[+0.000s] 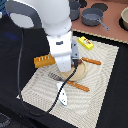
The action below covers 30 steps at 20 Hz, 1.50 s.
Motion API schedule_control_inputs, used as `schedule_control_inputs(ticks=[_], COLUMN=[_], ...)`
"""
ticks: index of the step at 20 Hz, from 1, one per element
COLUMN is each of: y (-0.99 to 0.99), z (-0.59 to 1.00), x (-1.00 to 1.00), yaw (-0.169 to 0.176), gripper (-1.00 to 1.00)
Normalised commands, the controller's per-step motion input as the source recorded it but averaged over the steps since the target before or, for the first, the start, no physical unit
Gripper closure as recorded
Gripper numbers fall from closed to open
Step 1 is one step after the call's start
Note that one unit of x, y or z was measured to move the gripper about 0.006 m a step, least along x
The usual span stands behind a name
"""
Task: Interact with the objects in diverse but meaningful ways.
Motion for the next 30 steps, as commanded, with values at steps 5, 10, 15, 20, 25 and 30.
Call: schedule_control_inputs(ticks=[5,10,15,20,25,30], y=[0.03,0.01,0.00,0.03,0.04,0.15], z=[0.00,-0.12,-0.25,-0.21,-0.18,0.59], x=[0.69,0.47,0.33,0.32,0.32,0.21], yaw=[-0.058,-0.047,-0.045,-0.037,-0.030,-0.006], gripper=[-1.00,-1.00,1.00,1.00,1.00,1.00])
